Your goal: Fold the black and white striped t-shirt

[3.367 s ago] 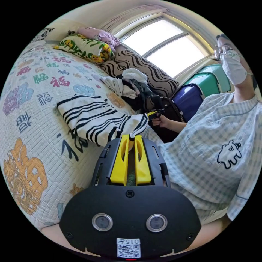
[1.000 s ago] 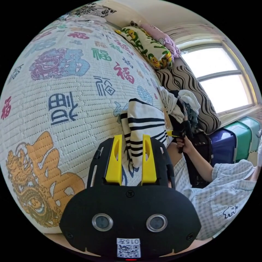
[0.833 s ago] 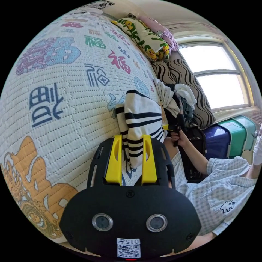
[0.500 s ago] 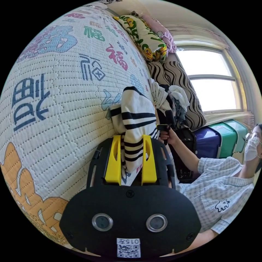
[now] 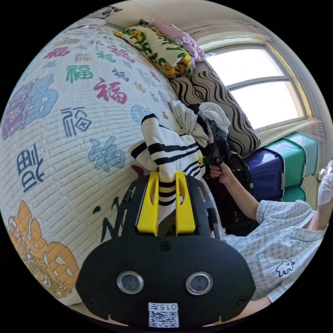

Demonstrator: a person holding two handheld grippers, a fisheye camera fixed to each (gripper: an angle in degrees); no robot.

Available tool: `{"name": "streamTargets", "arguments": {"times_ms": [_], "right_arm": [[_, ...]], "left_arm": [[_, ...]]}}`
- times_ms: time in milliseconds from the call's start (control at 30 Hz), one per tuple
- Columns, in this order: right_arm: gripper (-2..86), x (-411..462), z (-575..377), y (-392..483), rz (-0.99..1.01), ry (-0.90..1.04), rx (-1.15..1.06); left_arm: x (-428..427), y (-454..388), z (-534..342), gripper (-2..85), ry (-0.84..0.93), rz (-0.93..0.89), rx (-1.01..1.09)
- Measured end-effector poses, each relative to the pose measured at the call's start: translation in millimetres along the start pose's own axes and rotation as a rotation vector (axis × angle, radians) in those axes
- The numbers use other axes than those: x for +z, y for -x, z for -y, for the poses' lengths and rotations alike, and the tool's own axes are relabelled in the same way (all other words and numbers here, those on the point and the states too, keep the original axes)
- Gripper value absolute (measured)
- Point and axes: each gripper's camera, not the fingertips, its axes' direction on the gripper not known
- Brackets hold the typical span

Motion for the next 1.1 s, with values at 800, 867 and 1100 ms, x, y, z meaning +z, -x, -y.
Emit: {"name": "streamTargets", "arguments": {"times_ms": [800,867,1100], "right_arm": [[1.7,311,77,244,0.239,0.352,-0.262],[1.7,370,80,282,0.187,0.416,-0.287],[2.0,460,75,326,0.062,0.423,-0.275]], "left_arm": [[-272,34,-231,7.4,-0.307,0.395,-0.304],[-300,57,-266,7.2,-0.313,0.477,-0.380],[-308,138,-303,7.0,-0.303,0.579,-0.504]]}}
